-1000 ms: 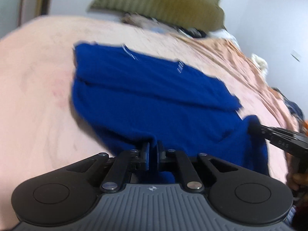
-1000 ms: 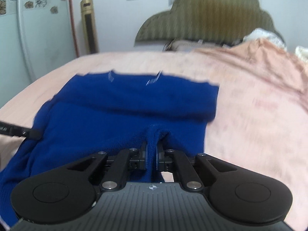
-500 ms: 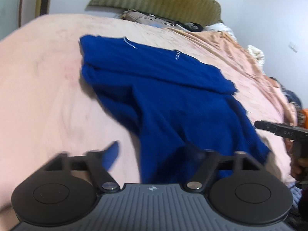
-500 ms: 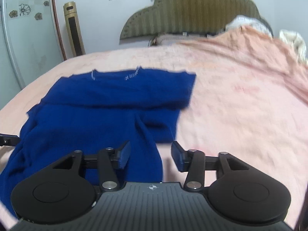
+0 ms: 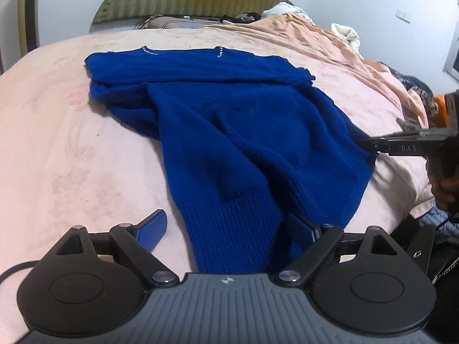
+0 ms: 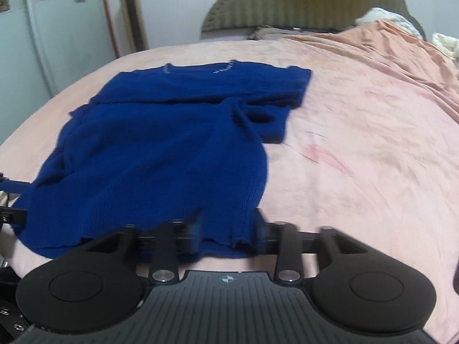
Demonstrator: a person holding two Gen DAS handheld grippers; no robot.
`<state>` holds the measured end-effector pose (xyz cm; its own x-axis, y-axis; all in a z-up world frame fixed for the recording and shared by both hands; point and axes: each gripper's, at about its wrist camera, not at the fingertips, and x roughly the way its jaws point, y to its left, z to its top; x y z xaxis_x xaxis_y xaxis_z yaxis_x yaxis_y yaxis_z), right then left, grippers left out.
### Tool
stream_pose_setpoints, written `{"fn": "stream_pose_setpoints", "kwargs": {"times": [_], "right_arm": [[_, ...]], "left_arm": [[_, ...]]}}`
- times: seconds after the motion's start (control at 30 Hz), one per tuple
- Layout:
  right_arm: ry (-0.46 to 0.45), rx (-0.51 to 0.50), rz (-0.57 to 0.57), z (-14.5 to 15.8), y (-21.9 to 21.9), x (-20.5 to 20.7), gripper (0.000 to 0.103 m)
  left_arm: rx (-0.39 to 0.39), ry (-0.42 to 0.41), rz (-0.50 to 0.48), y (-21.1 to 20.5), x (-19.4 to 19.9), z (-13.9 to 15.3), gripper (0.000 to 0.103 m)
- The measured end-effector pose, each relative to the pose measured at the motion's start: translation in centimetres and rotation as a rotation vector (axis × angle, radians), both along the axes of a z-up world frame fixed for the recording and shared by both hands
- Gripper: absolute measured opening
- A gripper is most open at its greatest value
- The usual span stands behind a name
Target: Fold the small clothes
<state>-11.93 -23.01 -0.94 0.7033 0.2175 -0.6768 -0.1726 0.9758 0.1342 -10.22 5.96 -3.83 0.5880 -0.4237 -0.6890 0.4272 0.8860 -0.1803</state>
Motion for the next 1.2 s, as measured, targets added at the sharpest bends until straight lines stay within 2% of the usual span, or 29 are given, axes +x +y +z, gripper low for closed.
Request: {"fn": "stream_pose_setpoints", "kwargs": {"times": [0.07,0.1,0.17,0.2,0.27,0.4,0.53,0.63,0.8,0.9,1.1,1.2], "right_arm": [[0.0,0.023,-0.005,0.2,-0.3,-0.1,0.011],[-0.001,0.037,-0.006,0.3,-0.6,-0.2,0.011],[-0.001,0.082,-0.007,0.7,-1.3,-0.4,0.011],[-0.005,0.11,-0.006,0.9,-1.6,-0.6,0.011],[-0.014,0.184,-0.002,1.7,-2.4,-1.0,0.011],[-0.066,0.292,0.012,4.3,-3.6,-2.4,0.011],[-0.139,0.364,0.054,7.3,-4.2,-4.5,0.011],[-0.164,0.382,0.112,8.7,-3.9,-5.9,0.011],[-0.13,0.365,0.192,9.1,-3.0,-6.4,0.011],[-0.124,0.364,0.202,9.3,-2.5,-6.2,0.011],[-0.162,0.376,0.114,9.3,-2.3,-3.9,0.011],[-0.178,0.309,0.035,8.6,-1.3,-2.2,0.011]], "left_arm": [[-0.053,0.027,0.008,0.7,0.4,0.2,0.045],[-0.093,0.057,0.016,1.3,0.8,0.2,0.04],[-0.161,0.117,0.034,2.0,1.4,-0.1,0.015],[-0.187,0.143,0.039,2.2,1.5,-0.3,0.013],[-0.211,0.152,0.047,2.5,1.2,-0.1,0.011],[-0.28,0.111,0.04,3.6,-0.3,1.9,0.01],[-0.353,0.004,0.05,6.3,-2.4,5.5,0.01],[-0.381,-0.061,0.089,8.4,-3.5,7.5,0.01],[-0.346,-0.051,0.126,8.3,-3.2,6.9,0.01],[-0.328,-0.046,0.126,7.6,-2.4,6.7,0.01],[-0.172,-0.111,0.151,4.0,0.0,7.7,0.01],[-0.063,-0.15,0.179,1.6,1.5,7.8,0.01]]}}
